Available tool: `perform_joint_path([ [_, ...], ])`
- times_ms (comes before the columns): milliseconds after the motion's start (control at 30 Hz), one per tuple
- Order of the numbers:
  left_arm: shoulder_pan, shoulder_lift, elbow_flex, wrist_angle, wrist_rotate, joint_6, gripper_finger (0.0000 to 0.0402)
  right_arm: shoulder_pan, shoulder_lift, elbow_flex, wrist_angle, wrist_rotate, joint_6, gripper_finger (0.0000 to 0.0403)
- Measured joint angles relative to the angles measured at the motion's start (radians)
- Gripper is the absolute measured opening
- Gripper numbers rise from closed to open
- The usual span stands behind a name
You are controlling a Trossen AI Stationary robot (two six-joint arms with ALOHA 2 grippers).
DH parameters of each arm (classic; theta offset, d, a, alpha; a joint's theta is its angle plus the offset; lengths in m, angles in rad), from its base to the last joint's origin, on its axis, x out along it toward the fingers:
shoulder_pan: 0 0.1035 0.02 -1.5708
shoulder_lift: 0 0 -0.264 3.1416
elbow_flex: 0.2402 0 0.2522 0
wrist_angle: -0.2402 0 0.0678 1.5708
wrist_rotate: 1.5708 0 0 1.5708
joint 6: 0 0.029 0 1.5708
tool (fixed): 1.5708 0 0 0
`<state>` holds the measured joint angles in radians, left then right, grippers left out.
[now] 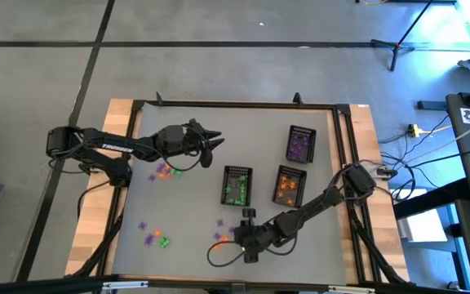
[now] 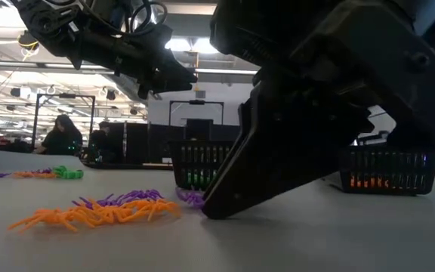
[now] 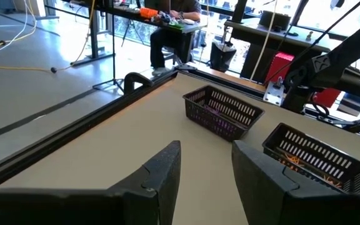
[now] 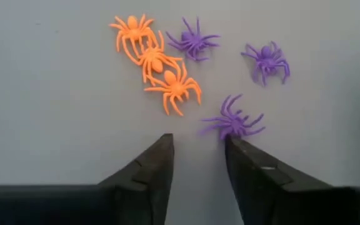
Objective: Sort Halloween decoration
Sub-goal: Put the purple spider toy into the top bin
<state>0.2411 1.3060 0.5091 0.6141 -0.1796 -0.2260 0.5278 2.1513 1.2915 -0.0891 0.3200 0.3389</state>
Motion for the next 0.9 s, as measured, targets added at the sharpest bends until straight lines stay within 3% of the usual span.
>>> perform_joint_path([
  [300,0.000,0.000,0.000,0.000,0.001,0.000,0.0135,0.000,0.002,0.000,-0.009,-0.016,-0.021,0.0008],
  [567,0.000,0.000,0.000,0.000,0.002,0.000,0.0135,0.006,-0.009,0.087,-0.158,0.043,-0.037,0.0004],
  [900,0.000,0.000,0.000,0.004,0.002,0.000,0.0135,0.077,-0.017,0.210,-0.350,0.214,-0.065,0.0001],
])
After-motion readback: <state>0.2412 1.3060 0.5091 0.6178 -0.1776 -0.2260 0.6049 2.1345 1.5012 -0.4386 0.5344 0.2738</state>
